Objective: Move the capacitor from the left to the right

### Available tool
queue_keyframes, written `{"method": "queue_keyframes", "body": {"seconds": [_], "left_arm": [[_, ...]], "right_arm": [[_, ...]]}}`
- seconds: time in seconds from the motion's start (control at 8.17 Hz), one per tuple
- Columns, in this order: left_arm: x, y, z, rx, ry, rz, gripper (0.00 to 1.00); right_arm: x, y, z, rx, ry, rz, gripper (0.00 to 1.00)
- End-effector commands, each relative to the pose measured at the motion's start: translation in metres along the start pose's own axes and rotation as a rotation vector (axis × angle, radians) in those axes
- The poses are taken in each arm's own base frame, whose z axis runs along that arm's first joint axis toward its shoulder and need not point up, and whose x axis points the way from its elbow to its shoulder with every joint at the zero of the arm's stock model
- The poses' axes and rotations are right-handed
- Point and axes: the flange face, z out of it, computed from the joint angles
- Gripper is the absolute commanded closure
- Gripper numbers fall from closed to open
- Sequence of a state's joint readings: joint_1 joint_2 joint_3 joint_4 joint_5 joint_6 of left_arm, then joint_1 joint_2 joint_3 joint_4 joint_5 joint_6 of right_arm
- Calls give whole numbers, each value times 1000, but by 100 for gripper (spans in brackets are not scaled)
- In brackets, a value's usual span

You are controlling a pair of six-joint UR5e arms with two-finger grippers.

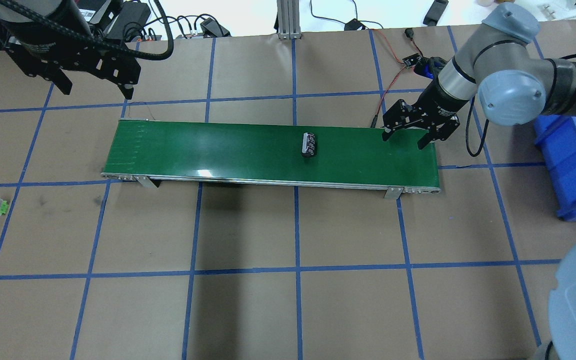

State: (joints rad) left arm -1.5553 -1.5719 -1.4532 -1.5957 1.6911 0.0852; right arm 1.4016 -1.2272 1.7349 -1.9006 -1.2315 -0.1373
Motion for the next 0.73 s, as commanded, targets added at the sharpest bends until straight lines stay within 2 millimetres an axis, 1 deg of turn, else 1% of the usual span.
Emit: {"method": "queue_keyframes", "body": {"seconds": [0.0, 0.12, 0.24, 0.37, 0.49, 0.61], "left_arm": [[5, 2, -6, 18, 66, -5, 0], [3, 1, -8, 27, 68, -1, 0], [7, 3, -5, 20, 61, 6, 0], [9, -5, 14, -16, 74, -12, 0], [9, -13, 17, -10, 71, -19, 0], [6, -16, 12, 29, 60, -12, 0]], "right_arm": [[-1, 0, -1, 2, -6, 0, 0], [-1, 0, 0, 2, -4, 0, 0], [-2, 0, -1, 4, -10, 1, 0], [-2, 0, 0, 2, -11, 3, 0], [-4, 1, 0, 3, -11, 3, 0], [-6, 2, -1, 6, -4, 42, 0]]}}
